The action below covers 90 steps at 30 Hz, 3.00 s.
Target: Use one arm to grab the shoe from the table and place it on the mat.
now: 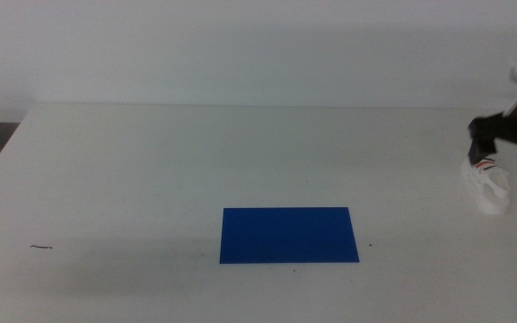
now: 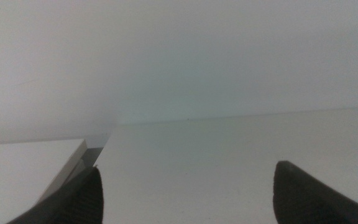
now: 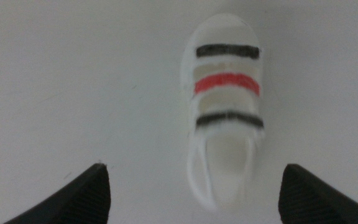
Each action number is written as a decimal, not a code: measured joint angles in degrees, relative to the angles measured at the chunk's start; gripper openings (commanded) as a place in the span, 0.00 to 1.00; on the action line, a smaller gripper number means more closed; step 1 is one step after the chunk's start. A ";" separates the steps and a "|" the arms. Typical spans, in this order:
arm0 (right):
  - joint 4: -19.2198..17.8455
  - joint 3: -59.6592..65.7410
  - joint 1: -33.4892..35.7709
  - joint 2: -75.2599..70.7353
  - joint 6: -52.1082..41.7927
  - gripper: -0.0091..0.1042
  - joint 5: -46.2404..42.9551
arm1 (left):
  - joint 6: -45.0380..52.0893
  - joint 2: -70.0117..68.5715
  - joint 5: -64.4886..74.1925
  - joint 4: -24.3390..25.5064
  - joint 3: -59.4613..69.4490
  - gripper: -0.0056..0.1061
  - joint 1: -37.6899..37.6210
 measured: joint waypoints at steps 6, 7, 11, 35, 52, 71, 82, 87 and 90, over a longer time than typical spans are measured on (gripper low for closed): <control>-1.02 -0.92 -0.34 8.24 0.89 0.76 -3.63 | 0.00 0.00 0.00 0.00 0.00 0.89 0.00; -1.02 -1.01 -0.42 9.84 1.03 0.61 -4.80 | 0.00 0.00 0.00 0.00 0.00 0.89 0.00; -1.02 -1.13 -0.42 11.19 1.19 0.18 -5.34 | 0.00 0.00 0.00 0.00 0.00 0.89 0.00; -5.93 -5.21 42.06 3.85 19.14 0.06 7.64 | 0.00 0.00 0.00 0.00 0.00 0.89 0.00; -6.71 -5.21 43.03 9.84 -46.20 0.07 2.08 | 0.00 0.00 0.00 0.00 0.00 0.89 0.00; -5.60 19.48 38.92 -14.23 -32.21 0.89 -20.04 | 0.00 0.00 0.00 0.00 0.00 0.89 0.00; -7.68 58.06 18.14 -70.65 6.40 0.87 -32.46 | 0.00 0.00 0.00 0.00 0.00 0.89 0.00; -7.58 69.96 10.62 -86.37 3.16 0.87 -38.17 | 0.00 0.00 0.00 0.00 0.00 0.89 0.00; -7.46 74.93 9.87 -92.79 3.05 0.87 -40.82 | 0.00 0.00 0.00 0.00 0.00 0.89 0.00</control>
